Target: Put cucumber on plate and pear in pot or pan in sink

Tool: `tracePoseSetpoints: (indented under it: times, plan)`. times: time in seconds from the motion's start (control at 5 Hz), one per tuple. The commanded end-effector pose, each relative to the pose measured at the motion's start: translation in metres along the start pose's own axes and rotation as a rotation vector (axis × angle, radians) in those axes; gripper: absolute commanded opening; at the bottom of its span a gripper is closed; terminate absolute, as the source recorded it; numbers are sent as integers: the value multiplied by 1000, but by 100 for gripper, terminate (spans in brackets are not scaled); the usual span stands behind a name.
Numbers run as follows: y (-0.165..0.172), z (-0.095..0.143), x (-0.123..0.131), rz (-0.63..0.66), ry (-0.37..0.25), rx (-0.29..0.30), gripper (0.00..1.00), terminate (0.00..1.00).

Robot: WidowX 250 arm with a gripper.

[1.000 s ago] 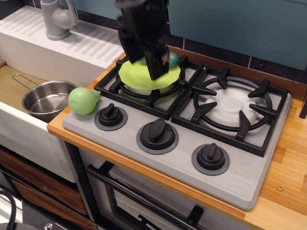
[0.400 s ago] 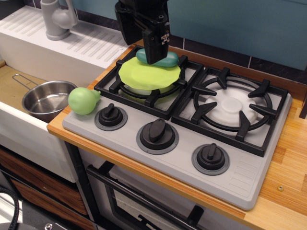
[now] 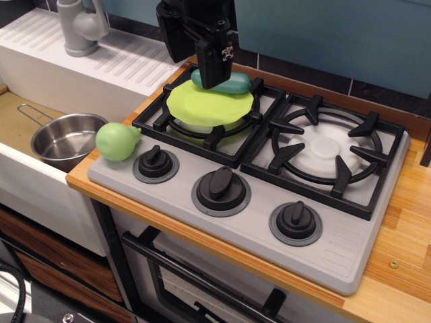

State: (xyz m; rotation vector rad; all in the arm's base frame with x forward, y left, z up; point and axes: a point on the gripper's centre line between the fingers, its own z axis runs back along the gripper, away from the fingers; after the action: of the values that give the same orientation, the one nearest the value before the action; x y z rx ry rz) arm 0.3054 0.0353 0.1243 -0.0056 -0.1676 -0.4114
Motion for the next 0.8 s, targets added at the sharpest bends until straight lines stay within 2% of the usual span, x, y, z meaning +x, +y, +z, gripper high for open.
tracePoseSetpoints:
  times: [0.0, 0.6]
  plan:
    - [27, 8, -8, 103, -89, 137, 100, 0]
    - [62, -3, -44, 199, -66, 198, 100, 0]
